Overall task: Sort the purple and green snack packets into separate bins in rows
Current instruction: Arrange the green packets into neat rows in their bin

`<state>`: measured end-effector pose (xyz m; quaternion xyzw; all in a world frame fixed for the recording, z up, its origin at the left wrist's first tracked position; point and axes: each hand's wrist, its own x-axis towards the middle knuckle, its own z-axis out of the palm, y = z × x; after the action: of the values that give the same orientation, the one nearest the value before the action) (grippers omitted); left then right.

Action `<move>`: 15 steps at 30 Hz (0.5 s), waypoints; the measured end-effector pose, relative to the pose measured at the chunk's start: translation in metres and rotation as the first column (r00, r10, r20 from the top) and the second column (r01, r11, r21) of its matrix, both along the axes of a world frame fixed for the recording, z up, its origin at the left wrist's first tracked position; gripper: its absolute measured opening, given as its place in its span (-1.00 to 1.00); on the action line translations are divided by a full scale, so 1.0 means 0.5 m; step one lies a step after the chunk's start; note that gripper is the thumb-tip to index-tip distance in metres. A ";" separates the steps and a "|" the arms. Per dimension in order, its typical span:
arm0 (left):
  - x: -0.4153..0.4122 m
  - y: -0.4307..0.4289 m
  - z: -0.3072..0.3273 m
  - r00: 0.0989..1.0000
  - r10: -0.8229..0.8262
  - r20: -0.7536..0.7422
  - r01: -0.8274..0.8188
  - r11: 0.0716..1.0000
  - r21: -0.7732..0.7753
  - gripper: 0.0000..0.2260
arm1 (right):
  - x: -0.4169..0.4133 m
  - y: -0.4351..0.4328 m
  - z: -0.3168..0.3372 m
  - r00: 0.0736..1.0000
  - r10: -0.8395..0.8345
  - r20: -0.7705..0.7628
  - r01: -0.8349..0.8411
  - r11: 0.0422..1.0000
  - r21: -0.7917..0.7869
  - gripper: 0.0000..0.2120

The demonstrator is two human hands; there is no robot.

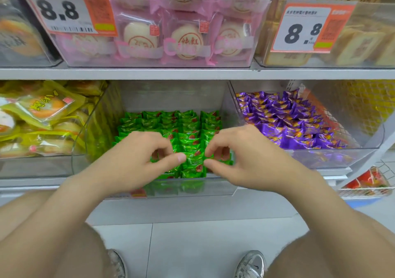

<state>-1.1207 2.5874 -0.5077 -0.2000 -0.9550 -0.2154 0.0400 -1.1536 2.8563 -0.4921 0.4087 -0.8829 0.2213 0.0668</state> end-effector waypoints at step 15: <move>0.082 -0.051 -0.059 0.946 0.185 -0.266 -0.239 0.953 -0.187 -0.75 | 0.046 -0.031 -0.086 0.932 -0.256 -0.257 0.274 0.961 0.039 -0.86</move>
<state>-1.0797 2.5620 -0.5373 -0.1239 -0.9764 -0.0778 0.1589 -1.1307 2.8409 -0.5350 0.3125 -0.9222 0.1243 0.1912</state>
